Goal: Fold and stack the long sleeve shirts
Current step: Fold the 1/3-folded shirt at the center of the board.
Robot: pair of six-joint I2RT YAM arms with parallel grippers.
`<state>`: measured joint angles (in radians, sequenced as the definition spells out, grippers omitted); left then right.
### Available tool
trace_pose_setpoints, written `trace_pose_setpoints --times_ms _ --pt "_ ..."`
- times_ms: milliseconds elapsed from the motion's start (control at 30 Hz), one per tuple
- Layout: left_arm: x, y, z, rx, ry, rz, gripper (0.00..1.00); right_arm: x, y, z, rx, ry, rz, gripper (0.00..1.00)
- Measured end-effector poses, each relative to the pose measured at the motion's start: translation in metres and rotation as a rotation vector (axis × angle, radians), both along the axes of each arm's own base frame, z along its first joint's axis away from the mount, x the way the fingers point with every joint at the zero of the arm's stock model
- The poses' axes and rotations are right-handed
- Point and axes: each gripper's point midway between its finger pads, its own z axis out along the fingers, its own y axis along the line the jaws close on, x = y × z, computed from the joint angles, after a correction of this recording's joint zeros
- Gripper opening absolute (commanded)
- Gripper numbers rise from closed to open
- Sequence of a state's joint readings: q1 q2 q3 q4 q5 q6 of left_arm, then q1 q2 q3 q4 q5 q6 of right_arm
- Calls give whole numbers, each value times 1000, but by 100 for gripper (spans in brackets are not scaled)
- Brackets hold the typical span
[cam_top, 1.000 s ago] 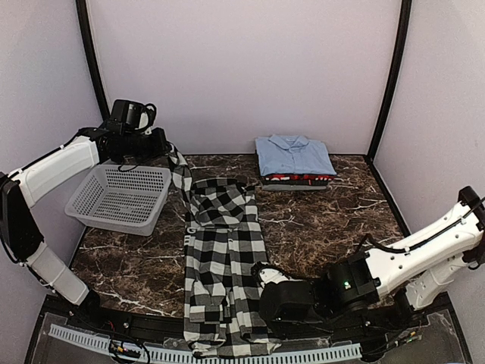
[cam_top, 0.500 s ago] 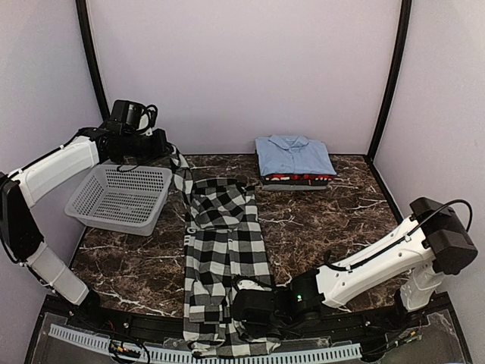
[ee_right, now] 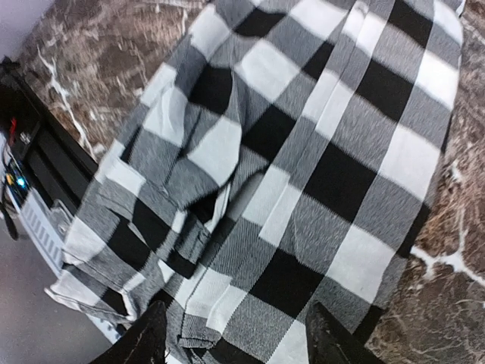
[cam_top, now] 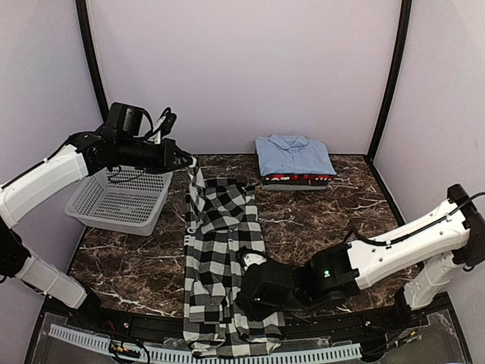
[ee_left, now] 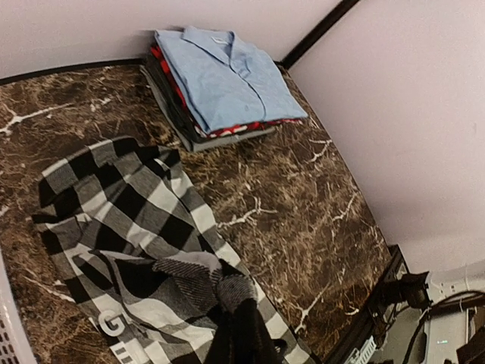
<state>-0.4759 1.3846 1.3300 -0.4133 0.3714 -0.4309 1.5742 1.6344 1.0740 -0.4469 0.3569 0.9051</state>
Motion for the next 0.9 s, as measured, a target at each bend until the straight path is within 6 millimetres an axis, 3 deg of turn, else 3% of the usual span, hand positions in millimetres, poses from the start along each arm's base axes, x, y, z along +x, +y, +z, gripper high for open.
trace_pose_setpoints --times_ms 133,233,367,567,900 --pt "-38 -20 -20 19 51 -121 0 32 -9 46 96 -56 -83 61" --pt "-61 -28 -41 42 108 -185 0 70 -26 73 157 -96 -184 61" --pt "-93 -46 -72 74 182 -279 0 112 -54 92 190 -147 -294 62" --pt "-134 -81 -112 139 283 -426 0 136 -78 94 176 -182 -351 62" --pt "-168 -109 -167 241 409 -533 0 134 -100 58 106 -157 -357 62"
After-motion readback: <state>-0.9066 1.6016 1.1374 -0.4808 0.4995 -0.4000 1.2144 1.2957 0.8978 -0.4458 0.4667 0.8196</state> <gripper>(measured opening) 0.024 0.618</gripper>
